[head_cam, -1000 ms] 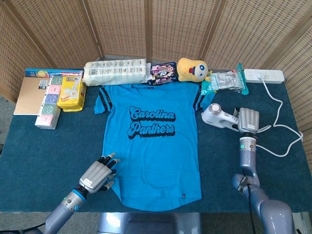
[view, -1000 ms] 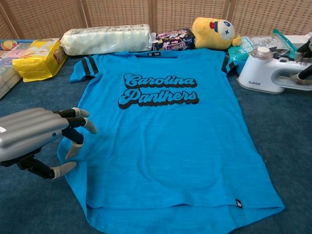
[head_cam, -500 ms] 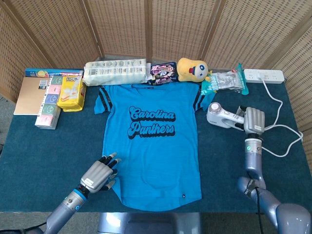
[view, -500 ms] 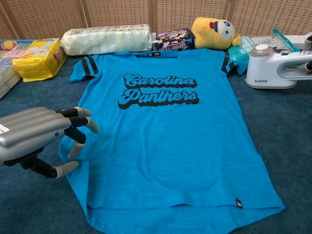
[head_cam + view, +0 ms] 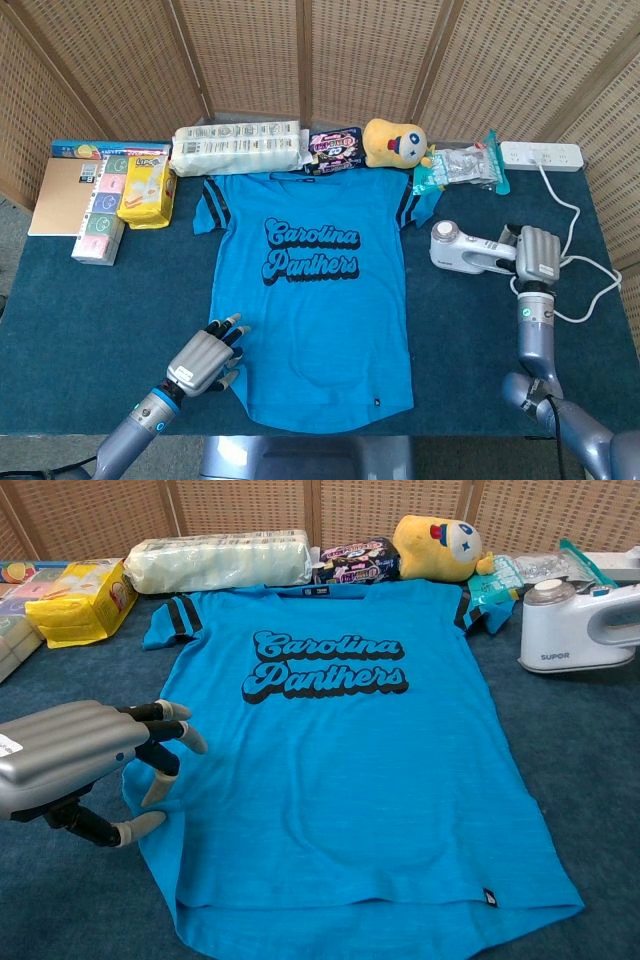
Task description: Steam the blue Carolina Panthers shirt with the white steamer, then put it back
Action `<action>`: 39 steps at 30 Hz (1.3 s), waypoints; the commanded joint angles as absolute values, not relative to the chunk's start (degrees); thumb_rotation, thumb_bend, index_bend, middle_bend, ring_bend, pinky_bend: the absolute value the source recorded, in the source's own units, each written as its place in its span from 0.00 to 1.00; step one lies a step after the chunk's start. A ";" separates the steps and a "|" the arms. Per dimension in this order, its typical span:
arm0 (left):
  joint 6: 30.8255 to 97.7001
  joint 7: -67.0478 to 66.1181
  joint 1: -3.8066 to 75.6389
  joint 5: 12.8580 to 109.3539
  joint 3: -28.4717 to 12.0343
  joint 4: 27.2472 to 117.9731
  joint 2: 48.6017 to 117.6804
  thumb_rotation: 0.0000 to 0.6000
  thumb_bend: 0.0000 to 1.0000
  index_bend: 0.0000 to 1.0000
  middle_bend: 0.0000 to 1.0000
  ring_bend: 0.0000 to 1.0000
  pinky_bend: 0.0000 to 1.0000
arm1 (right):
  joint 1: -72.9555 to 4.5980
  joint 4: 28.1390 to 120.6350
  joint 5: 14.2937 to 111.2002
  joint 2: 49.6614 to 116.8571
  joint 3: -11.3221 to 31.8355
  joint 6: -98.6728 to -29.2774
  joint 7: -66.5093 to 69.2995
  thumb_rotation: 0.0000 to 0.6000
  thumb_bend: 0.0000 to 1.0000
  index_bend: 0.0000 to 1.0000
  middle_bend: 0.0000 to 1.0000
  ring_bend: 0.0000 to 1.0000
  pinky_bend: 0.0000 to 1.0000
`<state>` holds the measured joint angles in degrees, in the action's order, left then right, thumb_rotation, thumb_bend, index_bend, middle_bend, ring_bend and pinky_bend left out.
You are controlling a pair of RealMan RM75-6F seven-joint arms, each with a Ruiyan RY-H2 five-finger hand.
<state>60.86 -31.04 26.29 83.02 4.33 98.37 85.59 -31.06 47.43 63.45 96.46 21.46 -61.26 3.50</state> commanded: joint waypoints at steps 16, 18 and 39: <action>60.54 -31.18 26.59 82.75 4.30 98.14 85.97 0.87 0.44 0.63 0.21 0.07 0.20 | -31.47 44.24 66.48 97.20 17.48 -60.42 -1.04 1.00 0.34 0.50 0.51 0.49 0.47; 60.52 -31.19 26.60 82.75 4.34 98.15 85.99 0.86 0.44 0.63 0.21 0.07 0.20 | -31.89 43.73 66.62 97.74 17.33 -60.34 -2.00 1.00 0.33 0.50 0.51 0.49 0.47; 60.46 -30.68 26.55 82.16 4.39 97.56 86.21 0.86 0.44 0.63 0.21 0.07 0.20 | -37.21 27.66 69.48 108.18 16.12 -61.74 -9.02 1.00 0.36 0.63 0.66 0.67 0.68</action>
<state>60.45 -30.69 26.56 82.17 4.39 97.57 86.21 -36.79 28.55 69.72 107.47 15.66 -61.60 -9.27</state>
